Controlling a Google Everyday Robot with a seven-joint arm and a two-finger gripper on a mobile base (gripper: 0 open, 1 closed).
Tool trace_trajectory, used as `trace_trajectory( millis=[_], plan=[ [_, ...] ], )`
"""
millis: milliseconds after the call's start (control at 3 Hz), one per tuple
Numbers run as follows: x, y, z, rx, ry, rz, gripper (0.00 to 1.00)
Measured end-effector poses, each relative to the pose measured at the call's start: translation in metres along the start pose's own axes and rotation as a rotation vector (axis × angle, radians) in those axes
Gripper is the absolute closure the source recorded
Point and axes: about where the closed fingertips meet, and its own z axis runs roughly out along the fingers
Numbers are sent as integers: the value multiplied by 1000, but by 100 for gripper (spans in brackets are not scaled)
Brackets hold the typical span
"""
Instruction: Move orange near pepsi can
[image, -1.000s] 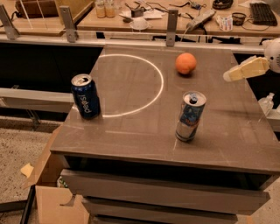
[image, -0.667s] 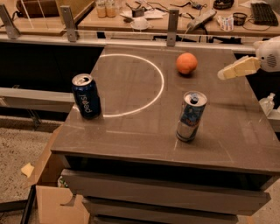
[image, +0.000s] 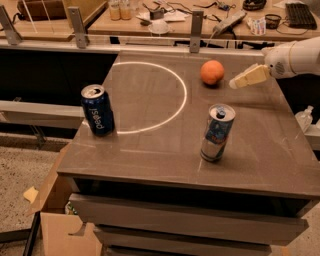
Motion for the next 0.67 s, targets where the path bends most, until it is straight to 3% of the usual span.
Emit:
trace_trajectory(
  millis=[667],
  plan=[
    [-17, 15, 60, -96, 17, -25, 0]
  ],
)
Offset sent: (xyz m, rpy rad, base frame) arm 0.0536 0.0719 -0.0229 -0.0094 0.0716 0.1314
